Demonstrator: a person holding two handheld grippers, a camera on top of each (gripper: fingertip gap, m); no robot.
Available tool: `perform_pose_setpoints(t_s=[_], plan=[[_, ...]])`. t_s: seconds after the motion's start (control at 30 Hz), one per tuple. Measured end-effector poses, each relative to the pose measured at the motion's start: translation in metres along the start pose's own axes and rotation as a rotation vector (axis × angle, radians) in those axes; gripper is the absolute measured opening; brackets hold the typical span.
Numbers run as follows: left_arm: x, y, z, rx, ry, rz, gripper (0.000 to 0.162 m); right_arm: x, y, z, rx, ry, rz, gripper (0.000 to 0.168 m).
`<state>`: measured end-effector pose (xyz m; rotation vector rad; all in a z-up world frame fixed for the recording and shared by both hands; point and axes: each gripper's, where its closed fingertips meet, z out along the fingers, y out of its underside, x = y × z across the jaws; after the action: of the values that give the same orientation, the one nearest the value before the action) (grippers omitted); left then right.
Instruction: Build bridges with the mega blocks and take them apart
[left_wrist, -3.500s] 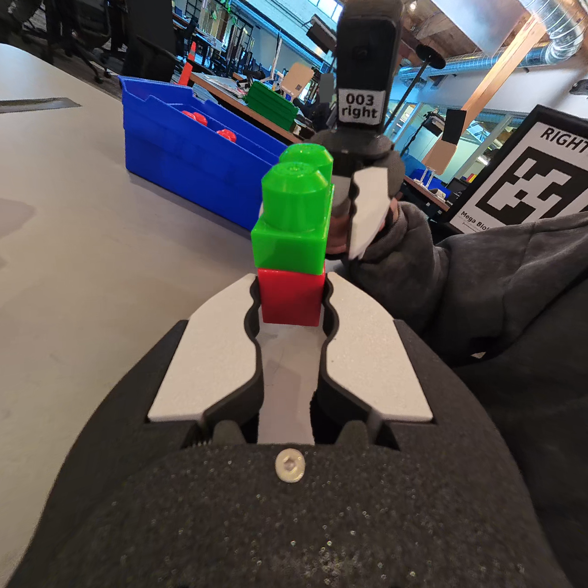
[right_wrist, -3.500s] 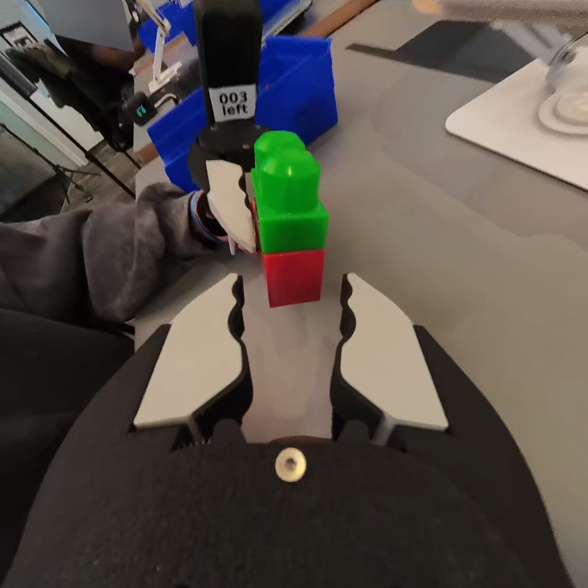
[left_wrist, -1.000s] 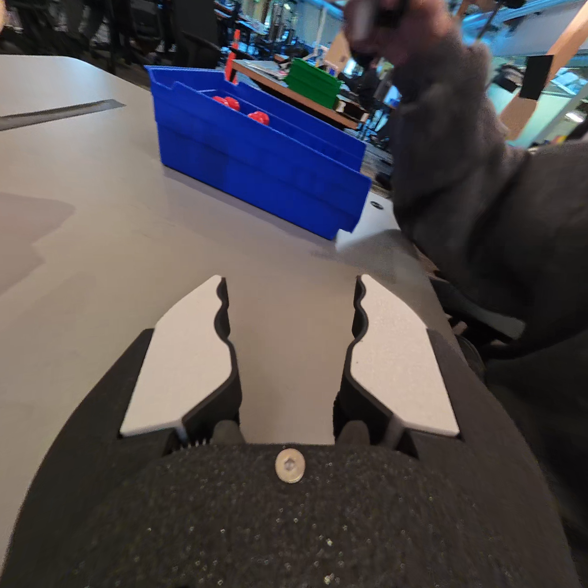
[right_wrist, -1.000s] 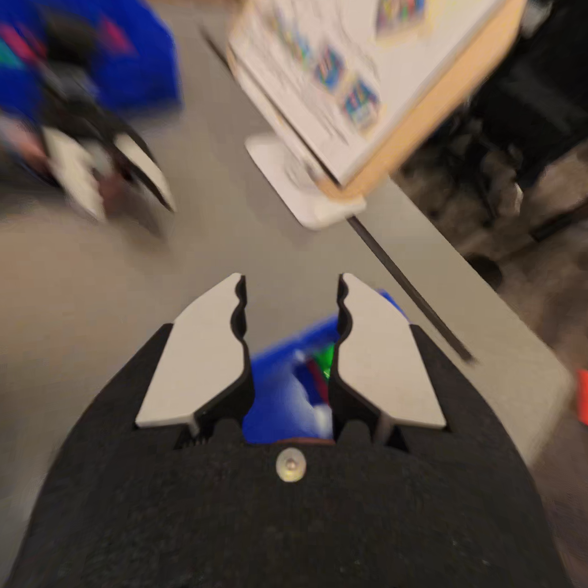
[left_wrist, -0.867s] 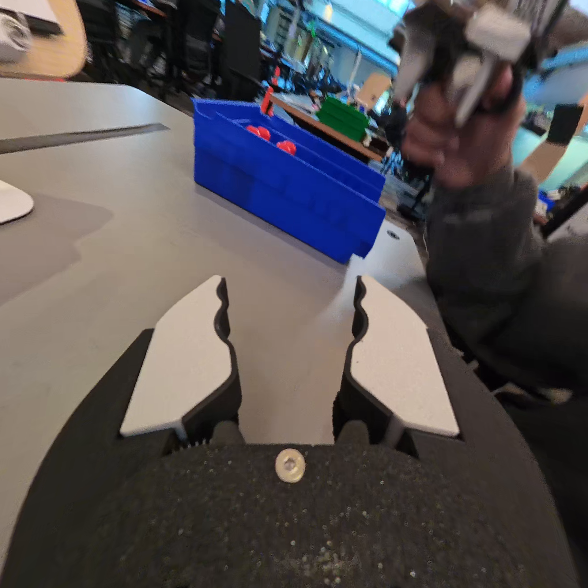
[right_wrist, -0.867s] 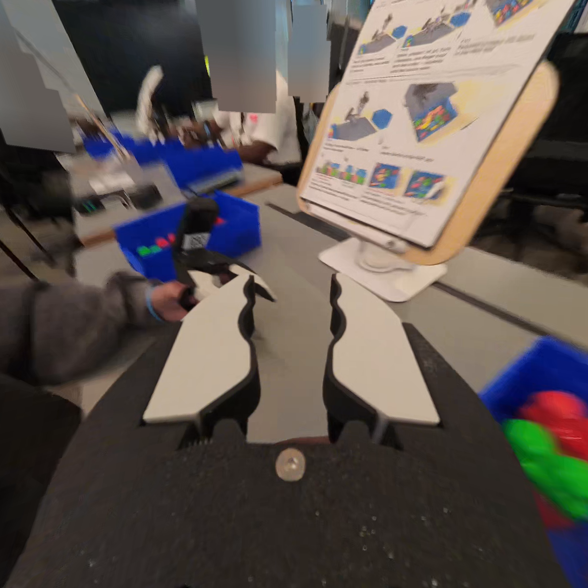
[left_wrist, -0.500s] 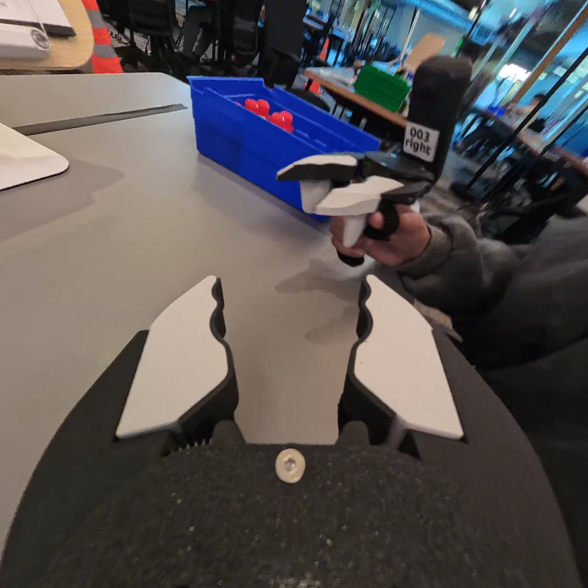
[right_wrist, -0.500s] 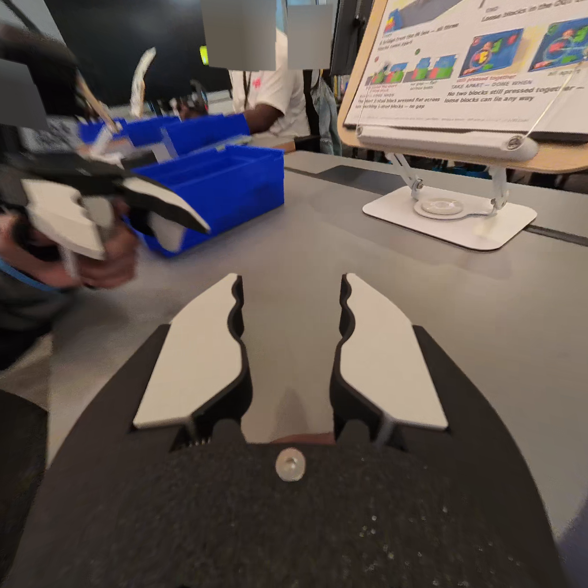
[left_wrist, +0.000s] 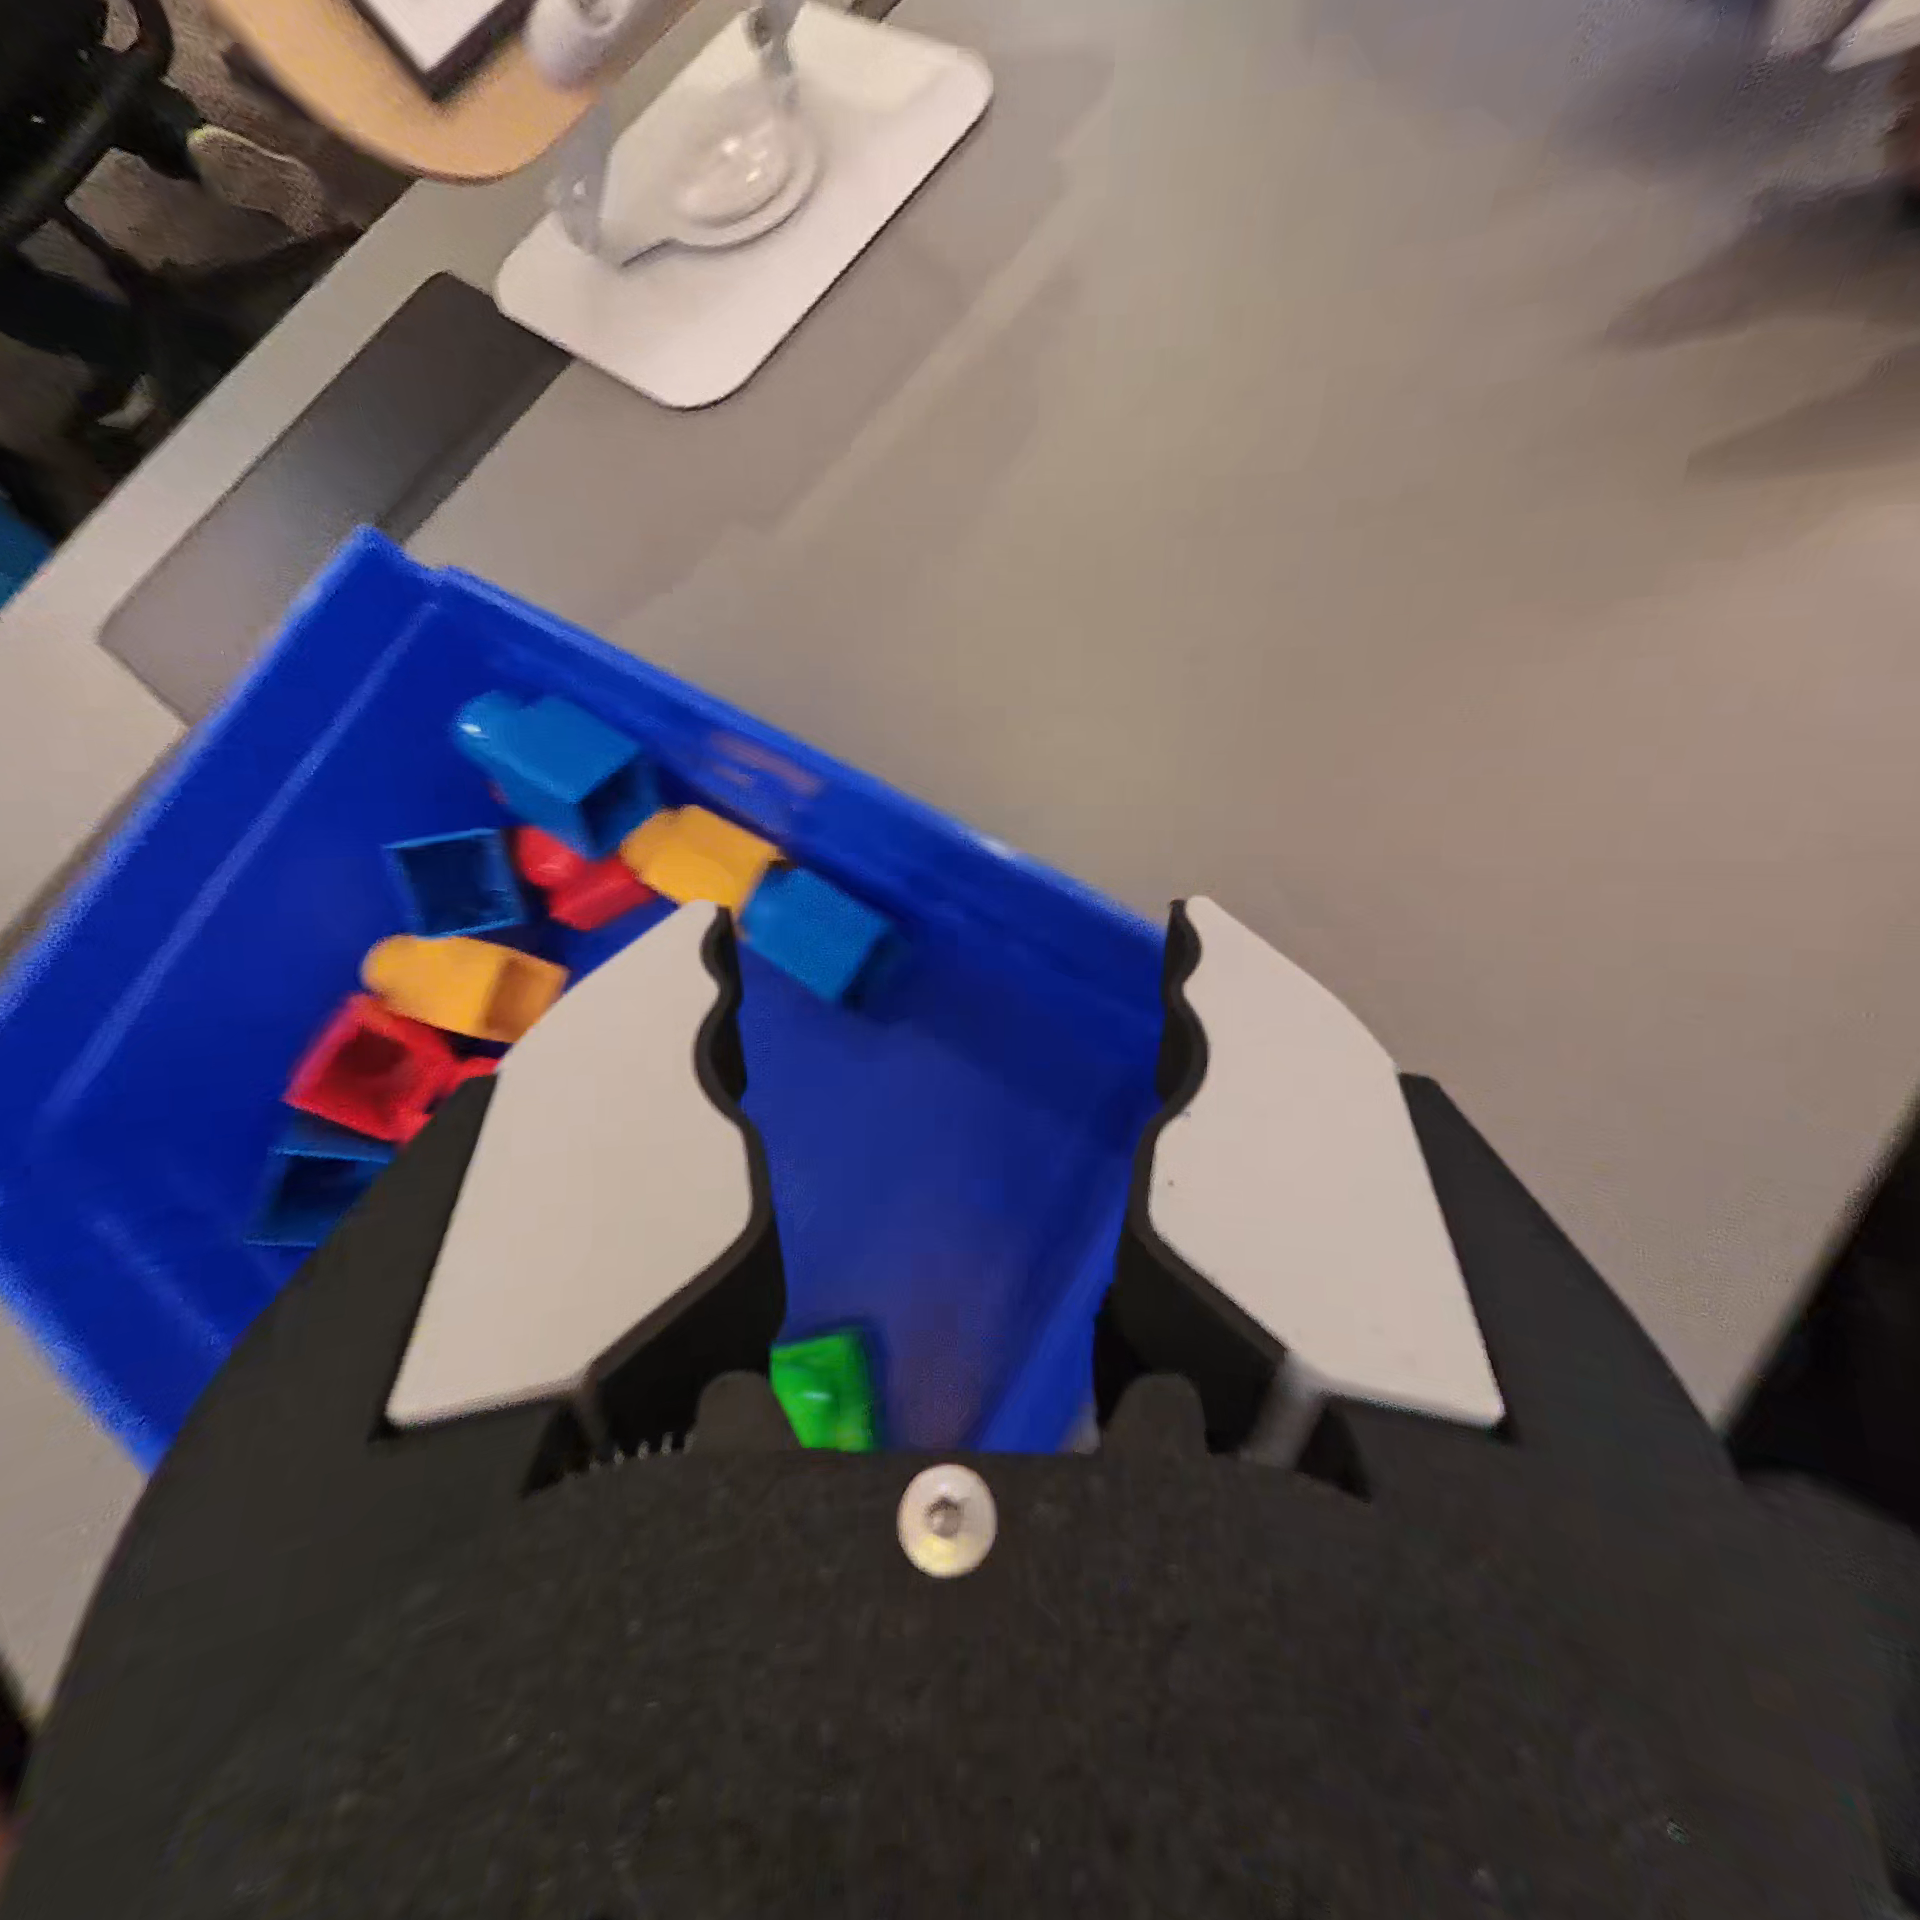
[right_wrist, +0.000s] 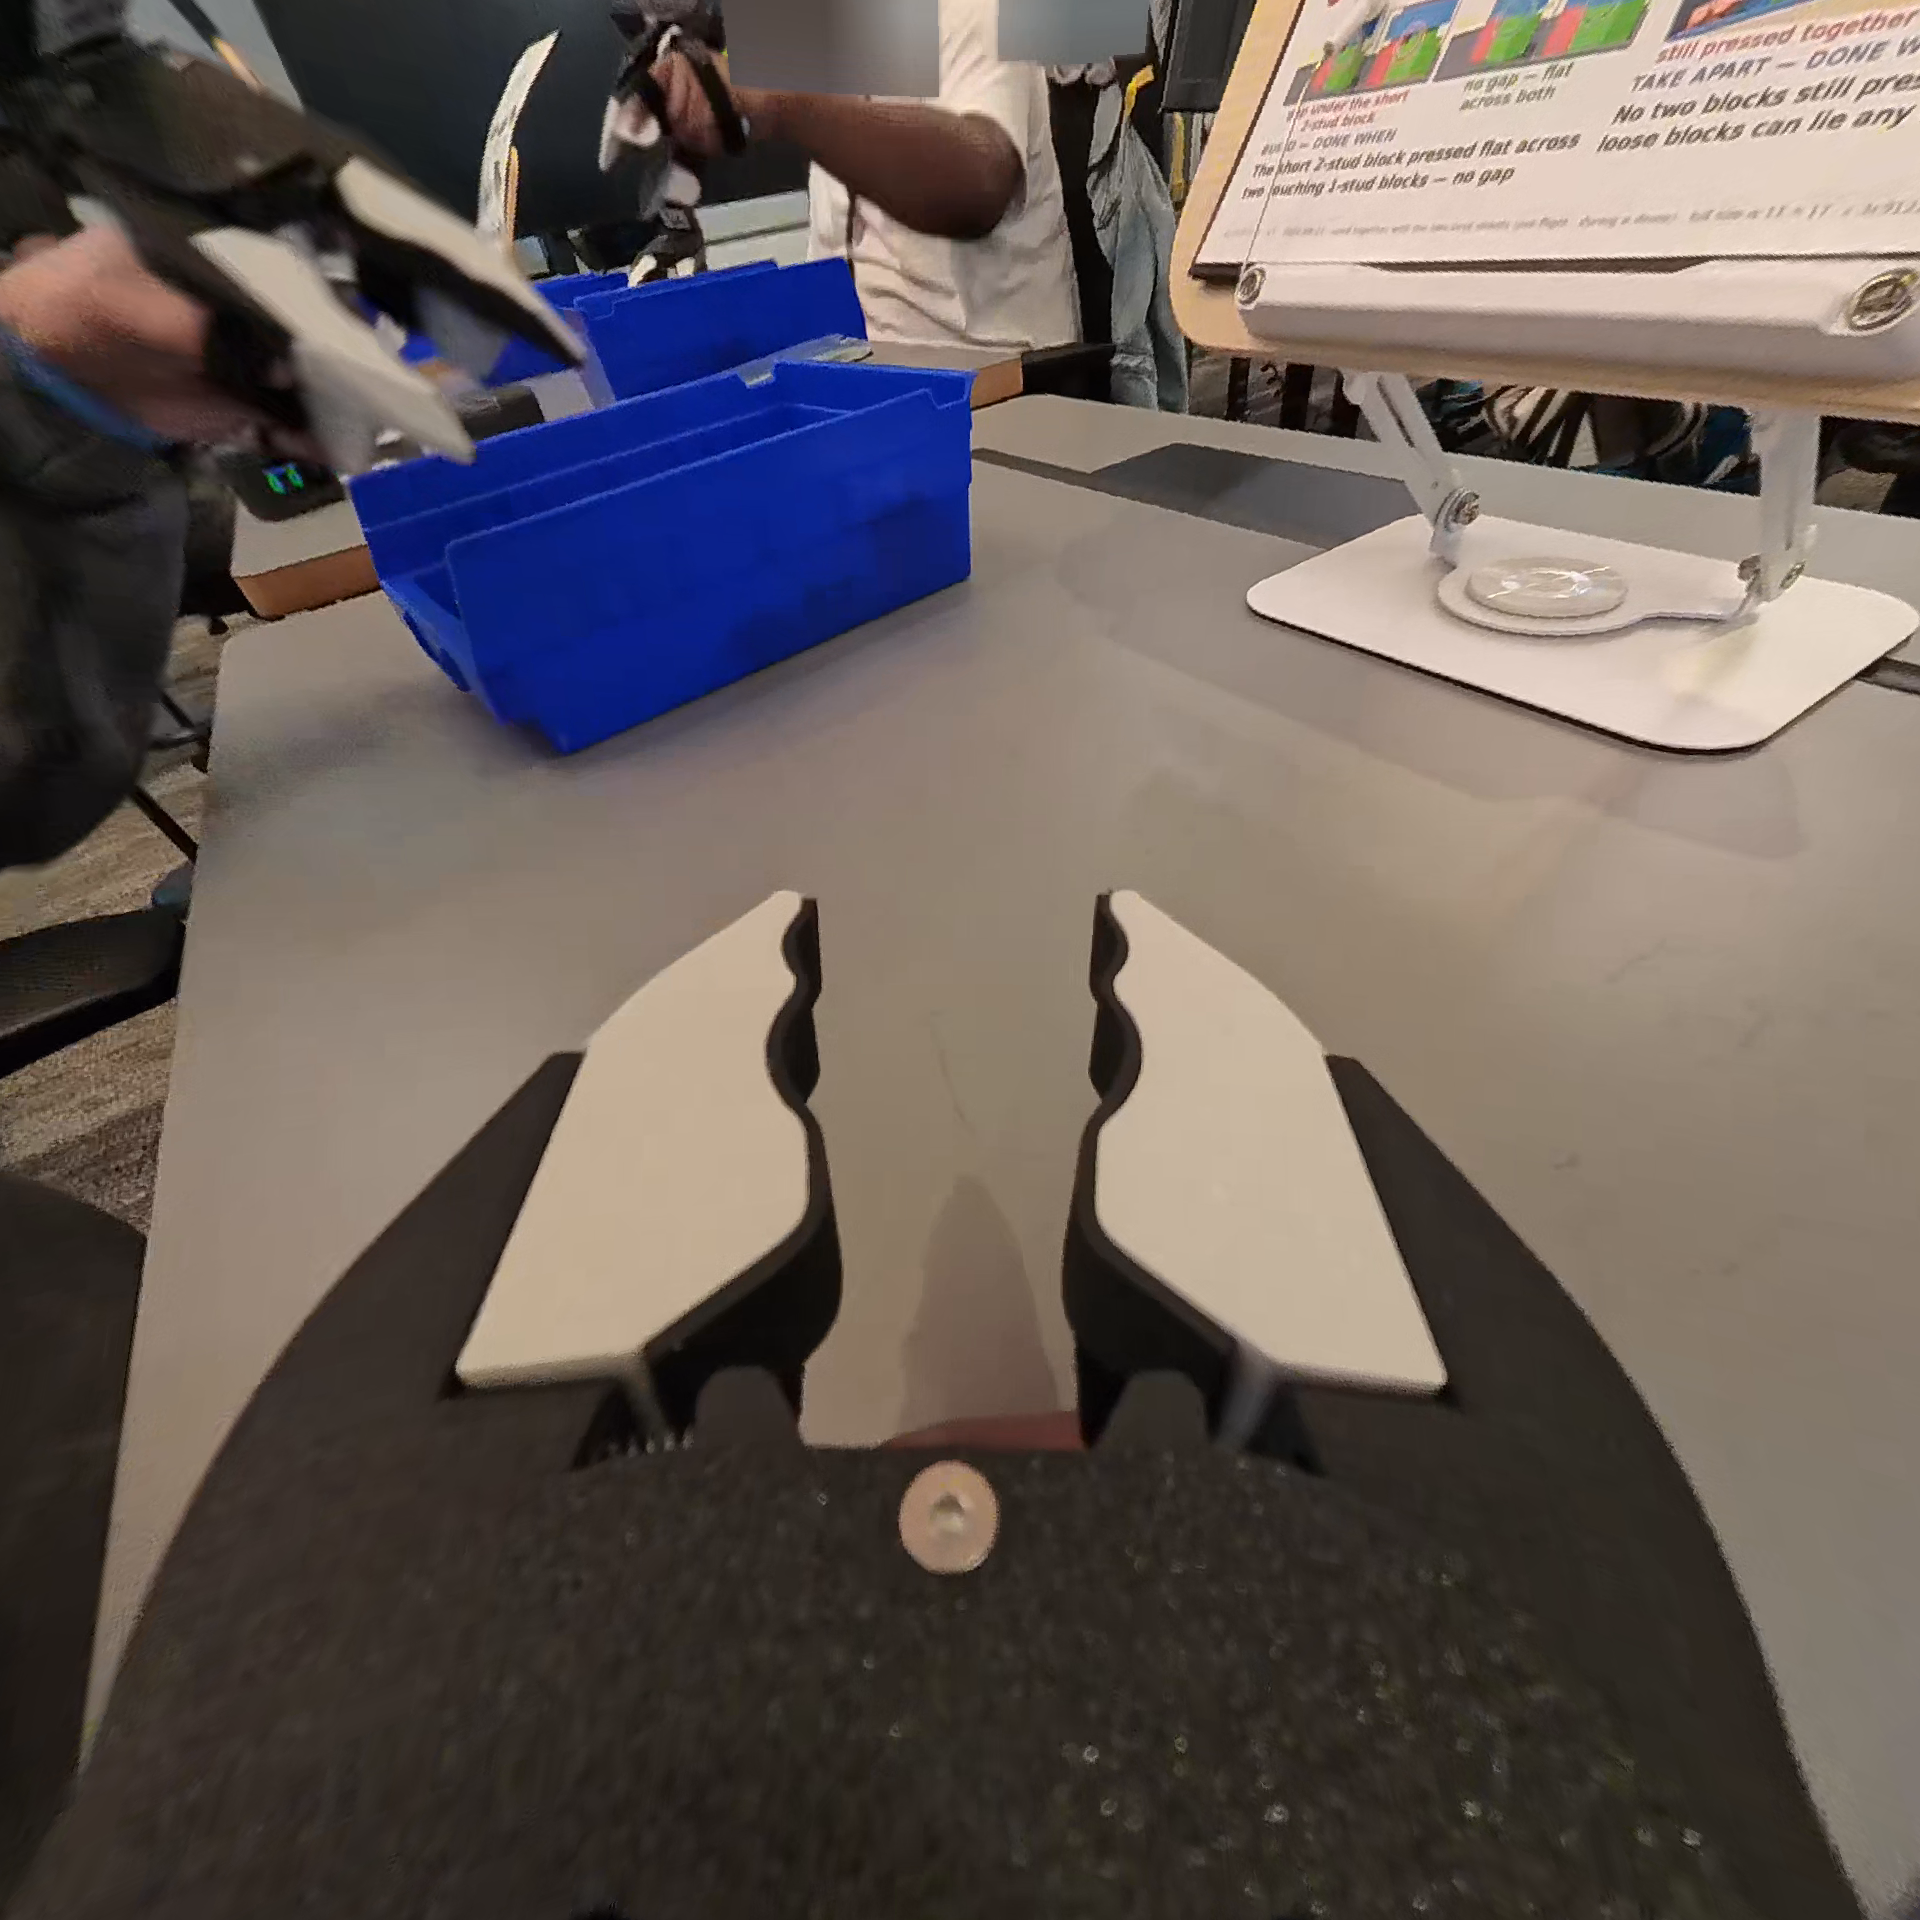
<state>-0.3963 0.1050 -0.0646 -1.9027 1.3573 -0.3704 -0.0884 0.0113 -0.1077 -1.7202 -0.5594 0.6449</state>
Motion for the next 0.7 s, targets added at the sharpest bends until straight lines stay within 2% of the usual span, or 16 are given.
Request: perform_pose_setpoints(t_s=[0.23, 0.43, 0.47, 0.5, 0.53, 0.7], plan=[[-0.095, 0.006, 0.078, -0.219, -0.01, 0.27, 0.081, -0.007, 0.006, 0.005, -0.033, -0.01, -0.055, 0.046], [-0.12, 0.023, 0.128, -0.396, 0.069, 0.362, 0.083, -0.008, 0.005, 0.003, -0.021, -0.02, -0.047, 0.045], [-0.123, 0.027, 0.131, -0.422, 0.077, 0.363, 0.083, -0.008, 0.004, 0.002, -0.017, -0.023, -0.041, 0.044], [-0.123, 0.028, 0.132, -0.422, 0.103, 0.346, 0.069, -0.007, 0.004, 0.002, -0.014, -0.026, -0.034, 0.044], [-0.123, 0.028, 0.131, -0.424, 0.131, 0.326, 0.065, -0.007, 0.004, 0.001, -0.01, -0.031, -0.027, 0.043], [-0.121, 0.034, 0.105, -0.464, 0.15, 0.29, 0.065, -0.007, 0.002, -0.001, 0.004, -0.054, 0.002, 0.042]])
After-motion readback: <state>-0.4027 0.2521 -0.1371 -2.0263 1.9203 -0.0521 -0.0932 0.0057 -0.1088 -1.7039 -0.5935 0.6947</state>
